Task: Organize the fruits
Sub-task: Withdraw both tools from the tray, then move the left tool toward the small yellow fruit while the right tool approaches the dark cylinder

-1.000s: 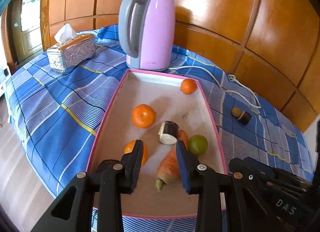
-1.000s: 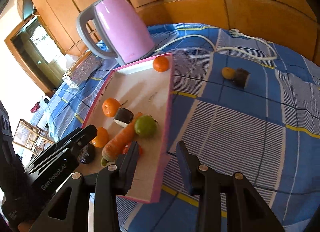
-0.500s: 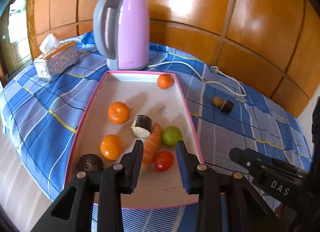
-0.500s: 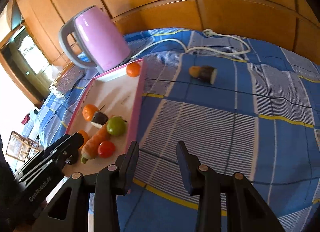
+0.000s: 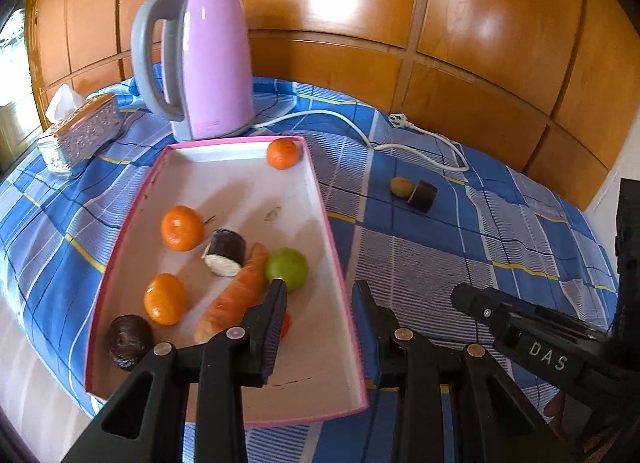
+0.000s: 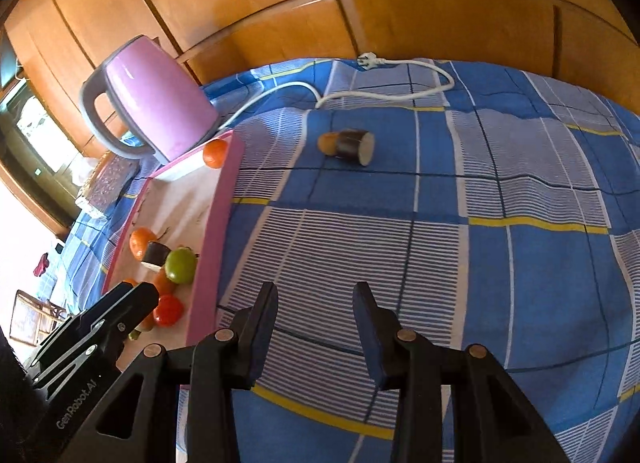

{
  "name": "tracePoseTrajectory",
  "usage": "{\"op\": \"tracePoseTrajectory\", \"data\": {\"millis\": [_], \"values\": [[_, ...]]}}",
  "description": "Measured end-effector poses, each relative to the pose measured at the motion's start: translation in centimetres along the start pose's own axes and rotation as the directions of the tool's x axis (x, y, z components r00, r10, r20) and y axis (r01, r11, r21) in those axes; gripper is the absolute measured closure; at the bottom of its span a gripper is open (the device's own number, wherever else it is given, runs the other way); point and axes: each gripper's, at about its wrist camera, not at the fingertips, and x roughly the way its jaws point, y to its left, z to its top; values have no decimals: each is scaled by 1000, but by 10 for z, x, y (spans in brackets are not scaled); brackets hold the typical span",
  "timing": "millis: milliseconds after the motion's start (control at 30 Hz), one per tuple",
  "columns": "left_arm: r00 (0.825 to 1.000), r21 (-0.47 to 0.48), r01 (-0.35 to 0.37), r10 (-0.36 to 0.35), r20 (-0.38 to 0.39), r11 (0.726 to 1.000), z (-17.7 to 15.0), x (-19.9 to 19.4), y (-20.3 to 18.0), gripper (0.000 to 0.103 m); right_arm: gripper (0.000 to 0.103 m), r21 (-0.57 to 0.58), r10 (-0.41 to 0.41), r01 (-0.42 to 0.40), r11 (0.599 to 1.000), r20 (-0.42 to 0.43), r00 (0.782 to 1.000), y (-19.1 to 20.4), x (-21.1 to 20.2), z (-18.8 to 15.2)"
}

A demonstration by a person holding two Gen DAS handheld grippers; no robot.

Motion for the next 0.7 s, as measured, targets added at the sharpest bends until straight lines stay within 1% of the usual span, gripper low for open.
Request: {"op": "tracePoseTrajectory", "data": {"millis": [300,700], "values": [[1000,33,26,-26,-7,999,8,12,-19,69,64,5,-20,20,1000,-2,1000,-11,5,8],[998,57,49,-46,-41,997,21,41,-37,69,64,-1,-49,49,999,0,999,-27,20,34]]}}
